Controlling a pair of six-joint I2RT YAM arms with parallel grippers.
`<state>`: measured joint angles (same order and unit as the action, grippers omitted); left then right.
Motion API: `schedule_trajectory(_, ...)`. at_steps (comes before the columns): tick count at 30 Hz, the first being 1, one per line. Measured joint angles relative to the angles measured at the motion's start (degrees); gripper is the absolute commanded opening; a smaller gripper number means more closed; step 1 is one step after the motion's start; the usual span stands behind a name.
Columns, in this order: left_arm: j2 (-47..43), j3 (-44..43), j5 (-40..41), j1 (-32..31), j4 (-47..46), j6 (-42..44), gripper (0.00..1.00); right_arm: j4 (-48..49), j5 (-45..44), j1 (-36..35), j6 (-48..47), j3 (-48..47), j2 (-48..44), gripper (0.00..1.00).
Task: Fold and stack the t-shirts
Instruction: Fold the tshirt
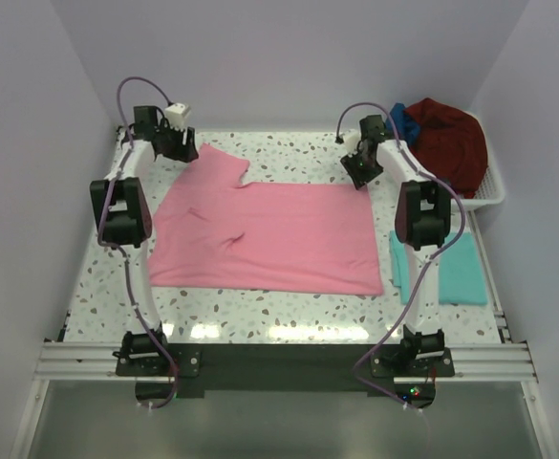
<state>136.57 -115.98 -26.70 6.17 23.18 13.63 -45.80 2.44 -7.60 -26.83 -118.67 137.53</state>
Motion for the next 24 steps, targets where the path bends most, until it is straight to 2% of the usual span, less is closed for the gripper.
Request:
schedule_trajectory(2, 0.7, -0.6, 0.6, -0.2, 0.0, 0.0, 0.69, 0.4, 0.2, 0.2, -0.1, 0.0, 0.0, 0.38)
schedule_trajectory(6, 2.5, -2.5, 2.6, -0.6, 0.1, -0.9, 0.73, 0.3, 1.5, 0.6, -0.3, 0.0, 0.2, 0.22)
schedule_trajectory(7, 3.1, -3.1, 3.1, -0.7, 0.1, -1.1, 0.74, 0.2, 1.9, 0.7, -0.2, 0.0, 0.3, 0.15)
schedule_trajectory(11, 5.7, -6.7, 6.1, -1.2, 0.9, -1.2, 0.72, 0.0, 3.1, 0.9, -0.3, -0.1, 0.4, 0.00)
schedule_trajectory(16, 8.3, -10.0, 9.6, -2.4, 2.5, -0.8, 0.69, -0.1, 3.4, 1.1, -0.3, -0.2, 0.4, 0.00)
schedule_trajectory(24, 10.9, -12.7, 12.2, -5.8, 5.2, -0.6, 0.56, -0.2, 3.7, 1.1, -0.7, -0.2, 0.4, 0.00)
